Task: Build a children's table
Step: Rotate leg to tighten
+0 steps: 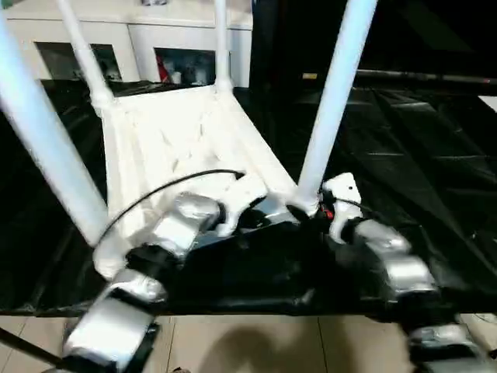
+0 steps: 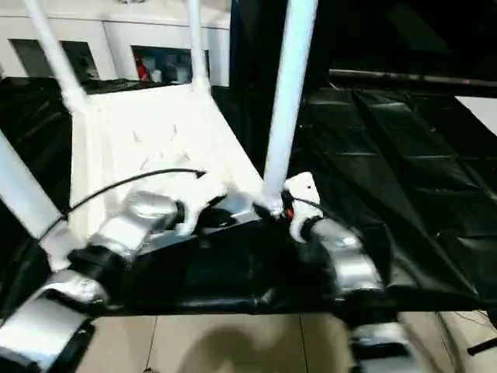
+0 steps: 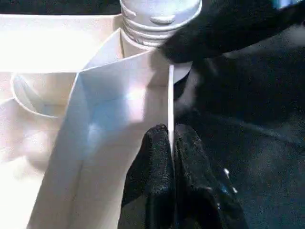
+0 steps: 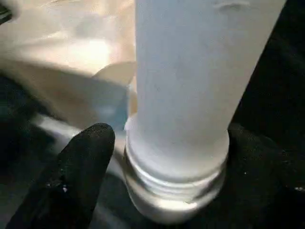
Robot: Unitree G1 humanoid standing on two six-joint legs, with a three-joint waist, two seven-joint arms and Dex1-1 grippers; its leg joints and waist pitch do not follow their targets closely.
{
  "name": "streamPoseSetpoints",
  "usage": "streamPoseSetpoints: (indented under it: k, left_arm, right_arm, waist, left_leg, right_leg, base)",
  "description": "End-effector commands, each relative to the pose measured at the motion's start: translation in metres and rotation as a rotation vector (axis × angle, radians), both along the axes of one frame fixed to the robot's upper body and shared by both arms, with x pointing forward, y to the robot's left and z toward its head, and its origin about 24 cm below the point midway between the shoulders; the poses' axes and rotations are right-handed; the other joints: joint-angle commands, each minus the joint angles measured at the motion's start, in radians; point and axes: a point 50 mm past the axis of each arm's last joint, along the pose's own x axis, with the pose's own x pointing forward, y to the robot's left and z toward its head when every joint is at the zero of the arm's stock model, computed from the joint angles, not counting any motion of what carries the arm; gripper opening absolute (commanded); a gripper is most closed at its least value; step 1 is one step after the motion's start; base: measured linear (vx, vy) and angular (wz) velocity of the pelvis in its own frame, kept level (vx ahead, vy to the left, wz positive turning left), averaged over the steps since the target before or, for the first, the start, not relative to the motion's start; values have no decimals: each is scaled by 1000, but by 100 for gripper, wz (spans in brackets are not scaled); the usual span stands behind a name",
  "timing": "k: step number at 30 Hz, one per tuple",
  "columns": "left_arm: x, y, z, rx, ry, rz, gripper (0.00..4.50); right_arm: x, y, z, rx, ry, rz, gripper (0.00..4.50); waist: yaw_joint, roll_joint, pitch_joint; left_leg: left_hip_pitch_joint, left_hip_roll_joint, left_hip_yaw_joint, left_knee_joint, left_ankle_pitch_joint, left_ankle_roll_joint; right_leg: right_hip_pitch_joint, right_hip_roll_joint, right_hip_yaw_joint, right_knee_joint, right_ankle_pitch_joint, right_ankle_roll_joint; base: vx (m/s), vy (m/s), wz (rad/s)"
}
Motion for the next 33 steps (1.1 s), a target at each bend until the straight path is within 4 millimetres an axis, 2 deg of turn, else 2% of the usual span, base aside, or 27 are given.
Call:
streamPoseSetpoints:
  k: [1, 4, 6, 8, 11, 13, 16, 20, 24, 25, 30, 31, 32, 33]
  left_arm:
    - [-10, -4, -4, -75, 27, -96, 0]
    - [-16, 4, -2, -87, 72, -170, 0]
    - [-20, 10, -2, -78, 103, -207, 0]
    - [-22, 14, -1, -72, 126, -231, 0]
    - [-25, 17, -1, -73, 141, -254, 0]
    - [-27, 18, -1, -74, 155, -271, 0]
    - [-29, 18, -1, -74, 160, -280, 0]
    - [-30, 19, -1, -74, 162, -282, 0]
    - [-31, 19, -1, -73, 165, -283, 0]
    - [-31, 19, -1, -74, 168, -285, 0]
    - [-26, 13, -6, -67, 143, -206, 0]
    - [-23, 10, -8, -53, 118, -162, 0]
    - [-11, 1, -9, -43, 46, -33, 0]
    - [-6, -4, -9, -44, 19, 33, 0]
  right_arm:
    - [-5, 12, 5, 5, -6, 151, 379]
    - [-9, 0, 8, -14, 18, 213, 379]
    - [-11, -7, 9, -17, 40, 248, 379]
    - [-12, -11, 11, -22, 40, 268, 379]
    - [-13, -13, 12, -19, 47, 278, 379]
    - [-14, -14, 11, -17, 65, 297, 379]
    - [-16, -11, 7, -22, 83, 320, 345]
    - [-16, -8, 7, 7, 93, 333, 314]
    - [-17, -7, 7, 26, 98, 340, 284]
    - [-17, -7, 7, 30, 98, 336, 281]
    - [-11, -7, -2, 42, 82, 185, 277]
    - [-7, -8, -6, 31, 76, 93, 277]
    - [-1, -7, -14, 29, 75, -66, 277]
    - [1, -5, -17, 43, 79, -138, 276]
  waist:
    - [7, -19, -48]
    - [6, -16, -47]
    - [11, -14, -51]
    - [14, -13, -50]
    - [19, -15, -52]
    - [21, -15, -53]
    - [26, -19, -53]
    - [26, -17, -52]
    - [25, -17, -53]
    - [26, -13, -54]
    - [24, -15, -53]
    - [20, -14, -51]
    - [14, -11, -45]
    - [13, -15, -46]
  left_leg:
    - [-2, 15, 3, -59, -215, 71]
    - [2, 18, 4, -60, -218, 70]
    - [7, 21, 4, -57, -204, 77]
    - [6, 22, 6, -57, -190, 80]
    - [5, 20, 7, -55, -169, 81]
    - [6, 20, 8, -53, -163, 84]
    - [5, 19, 10, -50, -138, 96]
    - [6, 20, 10, -51, -149, 90]
    - [7, 20, 10, -51, -145, 85]
    - [7, 20, 9, -50, -142, 85]
    - [6, 18, 10, -51, -146, 81]
    - [7, 18, 10, -53, -164, 72]
    - [8, 17, 10, -56, -199, 48]
    - [14, 14, 8, -57, -228, 21]
  right_leg:
    - [47, -52, 30, -87, -279, -170]
    - [41, -51, 30, -85, -267, -191]
    - [42, -52, 32, -79, -220, -208]
    - [43, -49, 31, -72, -165, -231]
    - [46, -50, 30, -66, -119, -243]
    - [47, -50, 31, -65, -105, -246]
    - [49, -51, 31, -59, -74, -252]
    - [49, -52, 30, -62, -103, -246]
    - [49, -50, 30, -61, -95, -246]
    - [49, -50, 31, -60, -89, -247]
    - [49, -50, 31, -61, -90, -250]
    - [47, -50, 31, -66, -122, -244]
    - [39, -48, 31, -74, -188, -231]
    - [43, -53, 30, -81, -274, -207]
  base:
    - [0, 0, 0]
    - [0, 0, 0]
    - [0, 0, 0]
    - [0, 0, 0]
    - [0, 0, 0]
    - [0, 0, 0]
    - [0, 0, 0]
    - [0, 0, 0]
    - [0, 0, 0]
    - [0, 0, 0]
    - [0, 0, 0]
    - [0, 0, 0]
    - [0, 0, 0]
    - [0, 0, 0]
